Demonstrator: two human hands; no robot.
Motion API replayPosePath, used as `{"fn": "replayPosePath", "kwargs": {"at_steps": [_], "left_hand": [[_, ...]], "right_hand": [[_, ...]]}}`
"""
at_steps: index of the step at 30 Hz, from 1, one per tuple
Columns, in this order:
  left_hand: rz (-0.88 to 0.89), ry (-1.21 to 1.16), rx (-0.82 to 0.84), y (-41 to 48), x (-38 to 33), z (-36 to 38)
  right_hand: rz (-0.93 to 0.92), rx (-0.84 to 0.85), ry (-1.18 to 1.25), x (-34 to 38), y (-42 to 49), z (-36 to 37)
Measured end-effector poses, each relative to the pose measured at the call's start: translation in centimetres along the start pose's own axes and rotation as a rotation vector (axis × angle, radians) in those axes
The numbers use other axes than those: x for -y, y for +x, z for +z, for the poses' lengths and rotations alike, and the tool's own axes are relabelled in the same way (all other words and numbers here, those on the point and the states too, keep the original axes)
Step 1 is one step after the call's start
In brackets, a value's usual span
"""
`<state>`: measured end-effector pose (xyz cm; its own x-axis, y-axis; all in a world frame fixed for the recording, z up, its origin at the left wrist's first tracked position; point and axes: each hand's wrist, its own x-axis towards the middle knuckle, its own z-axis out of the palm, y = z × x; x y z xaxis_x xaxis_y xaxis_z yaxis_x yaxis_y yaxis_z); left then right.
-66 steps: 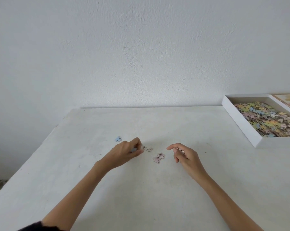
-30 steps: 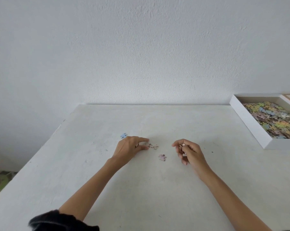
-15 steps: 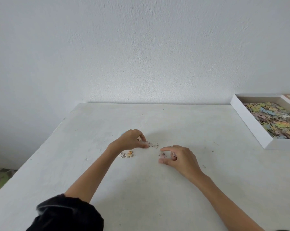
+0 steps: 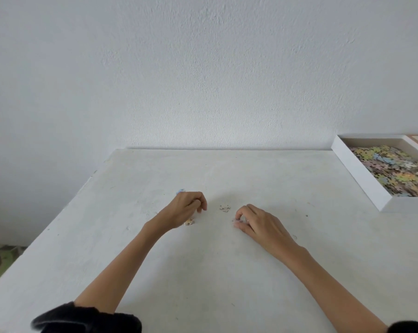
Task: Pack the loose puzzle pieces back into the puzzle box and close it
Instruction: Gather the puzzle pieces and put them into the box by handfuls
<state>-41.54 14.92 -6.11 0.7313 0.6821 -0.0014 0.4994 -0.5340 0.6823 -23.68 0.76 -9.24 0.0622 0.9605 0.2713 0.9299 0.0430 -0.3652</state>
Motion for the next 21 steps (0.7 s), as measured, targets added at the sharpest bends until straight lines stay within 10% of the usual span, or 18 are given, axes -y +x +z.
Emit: {"fn": "replayPosePath", "kwargs": {"at_steps": [5, 15, 18, 21], "left_hand": [[-0.076, 0.019, -0.231, -0.7, 1.4, -1.1], [-0.221, 0.225, -0.390, -0.1, 4.3, -1.5], [-0.231, 0.259, -0.377, 0.0, 4.6, -1.5], [-0.246, 0.283, -0.348, 0.4, 4.5, -1.6]], "right_hand": [[0.097, -0.065, 0.140, -0.3, 0.7, 0.0], [0.601, -0.014, 1.776, 1.6, 2.5, -1.6], [0.640, -0.016, 1.776, 1.6, 3.1, -1.3], [0.599, -0.071, 1.263, 1.6, 3.7, -0.5]]}}
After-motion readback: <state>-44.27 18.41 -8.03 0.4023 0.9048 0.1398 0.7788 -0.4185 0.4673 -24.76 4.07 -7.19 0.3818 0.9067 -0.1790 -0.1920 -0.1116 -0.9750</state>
